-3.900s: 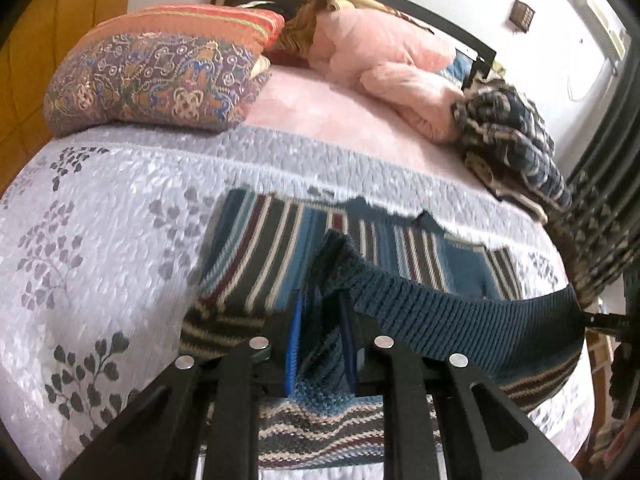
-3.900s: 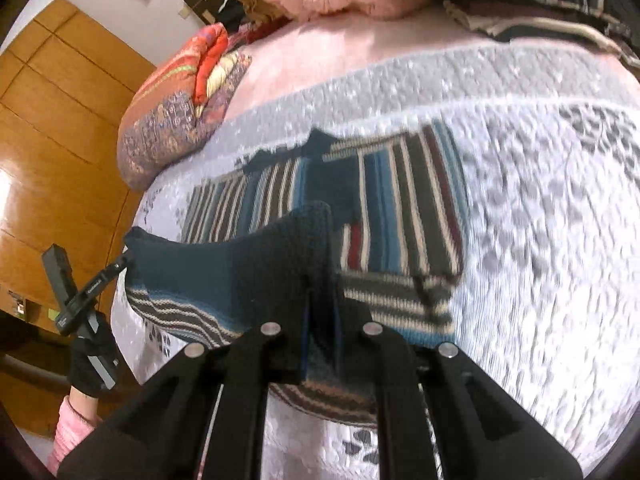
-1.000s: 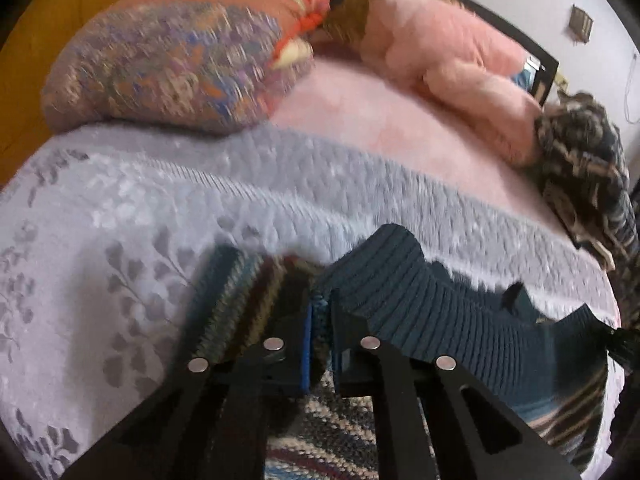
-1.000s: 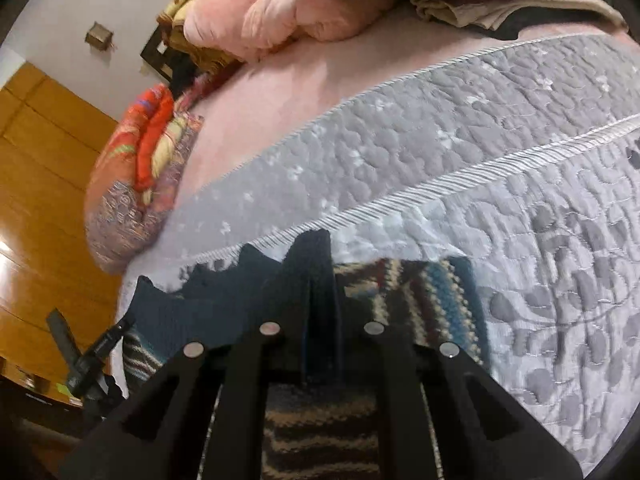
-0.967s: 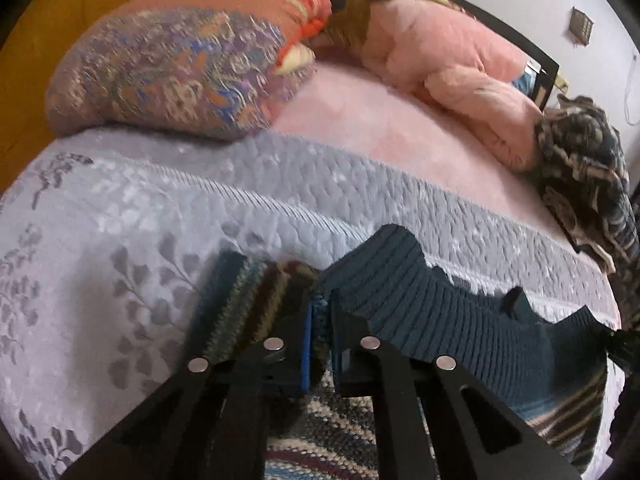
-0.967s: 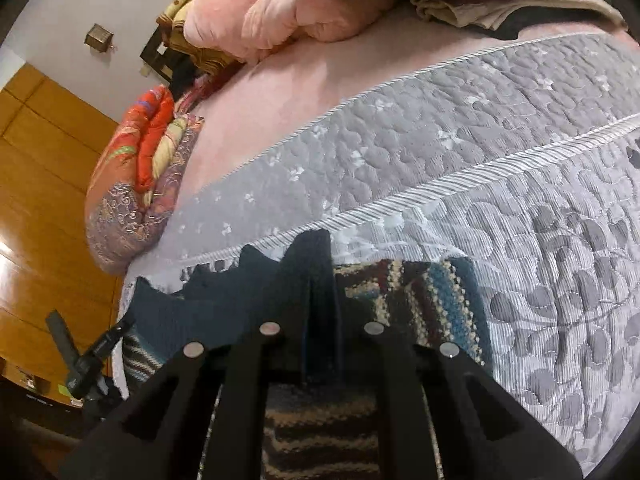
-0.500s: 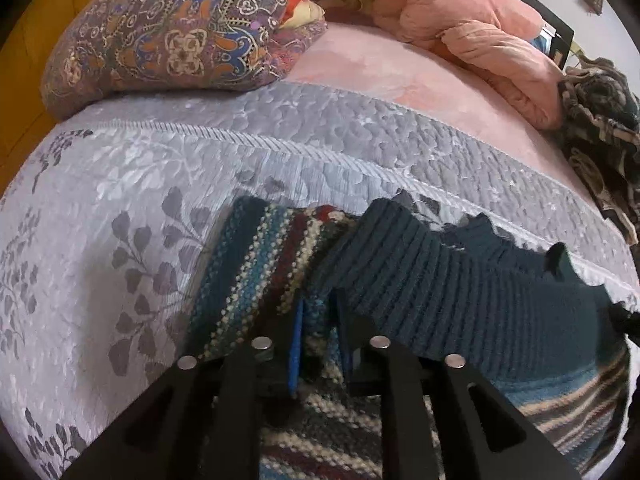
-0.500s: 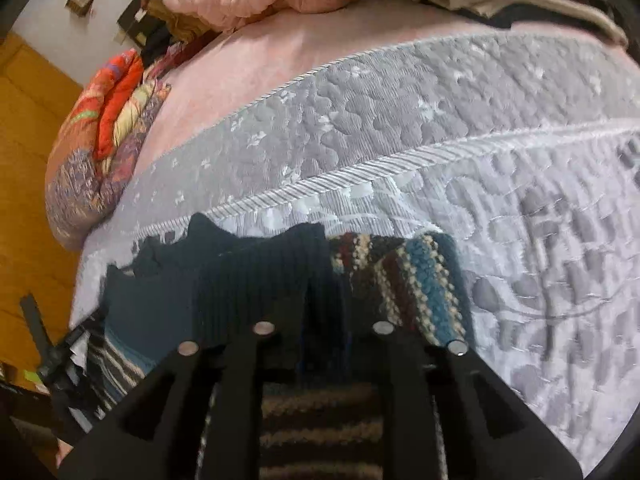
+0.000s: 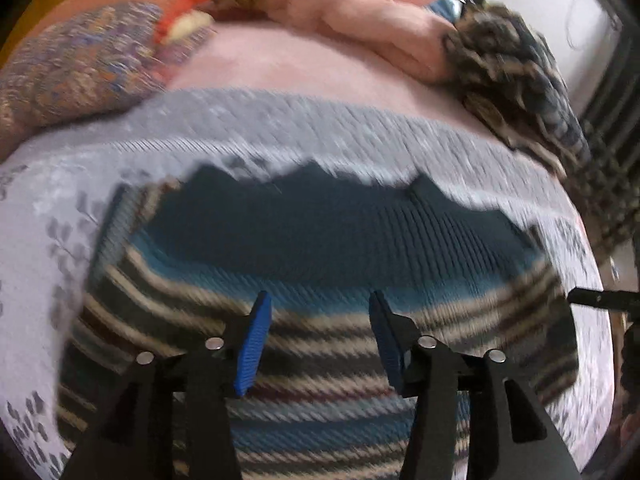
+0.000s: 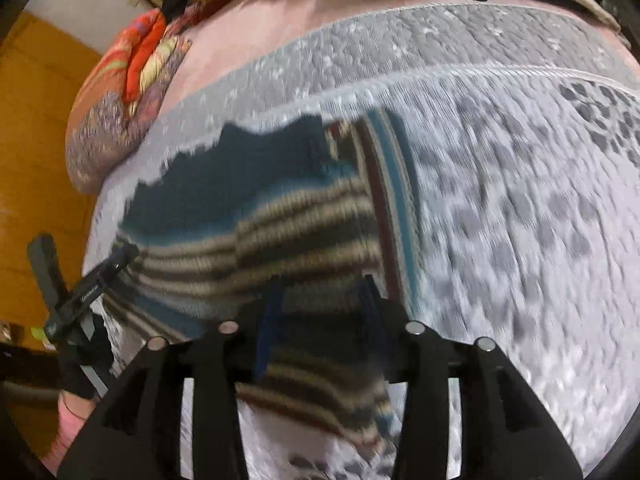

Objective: Fold small clothes

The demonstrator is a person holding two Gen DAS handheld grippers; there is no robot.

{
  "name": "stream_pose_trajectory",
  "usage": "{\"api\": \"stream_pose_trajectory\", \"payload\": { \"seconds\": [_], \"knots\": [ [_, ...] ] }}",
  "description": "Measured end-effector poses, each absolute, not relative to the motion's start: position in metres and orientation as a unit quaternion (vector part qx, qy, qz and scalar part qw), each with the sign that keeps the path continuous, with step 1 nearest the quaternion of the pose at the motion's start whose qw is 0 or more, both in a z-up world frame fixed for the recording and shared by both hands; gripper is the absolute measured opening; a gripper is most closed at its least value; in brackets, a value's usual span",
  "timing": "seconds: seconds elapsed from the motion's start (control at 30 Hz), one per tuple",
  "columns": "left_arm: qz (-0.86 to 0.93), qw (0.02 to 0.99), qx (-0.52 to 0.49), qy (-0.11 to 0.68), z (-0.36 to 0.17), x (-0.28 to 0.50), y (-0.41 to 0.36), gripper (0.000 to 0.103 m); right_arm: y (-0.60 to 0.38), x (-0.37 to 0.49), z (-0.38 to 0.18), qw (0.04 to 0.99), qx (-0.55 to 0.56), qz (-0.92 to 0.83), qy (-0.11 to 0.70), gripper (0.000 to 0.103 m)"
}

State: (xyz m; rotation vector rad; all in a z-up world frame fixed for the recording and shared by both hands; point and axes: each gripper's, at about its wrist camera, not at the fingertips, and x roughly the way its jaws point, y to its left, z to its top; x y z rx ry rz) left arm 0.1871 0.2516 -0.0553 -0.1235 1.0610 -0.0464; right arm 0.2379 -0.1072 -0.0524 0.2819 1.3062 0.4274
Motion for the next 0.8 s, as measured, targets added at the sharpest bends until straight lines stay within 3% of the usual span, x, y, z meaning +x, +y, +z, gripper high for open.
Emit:
{"api": "stream_pose_trajectory", "payload": {
  "seconds": [0.23,0.3,0.57,0.8],
  "knots": [
    [-0.028,0.861,-0.031,0.508,-0.074,0.174,0.235,0.069,-0.102,0.220,-0.073,0.759,0.094,0.189,0.616,0.040],
    [-0.028,0.861,-0.031,0.507,-0.075,0.176,0.234,0.071,-0.099,0.218,-0.075,0.763,0.079,0.188,0.614,0.016],
    [-0.031,0.863,-0.032,0.503,-0.077,0.176,0.234,0.072,-0.115,0.213,-0.063,0.762,0.098,0.189,0.612,0.013],
    [-0.026,0.867,-0.024,0.496,-0.078,0.174,0.230,0.073,-0.113,0.210,-0.094,0.747,0.082,0.174,0.637,0.013]
  ]
}}
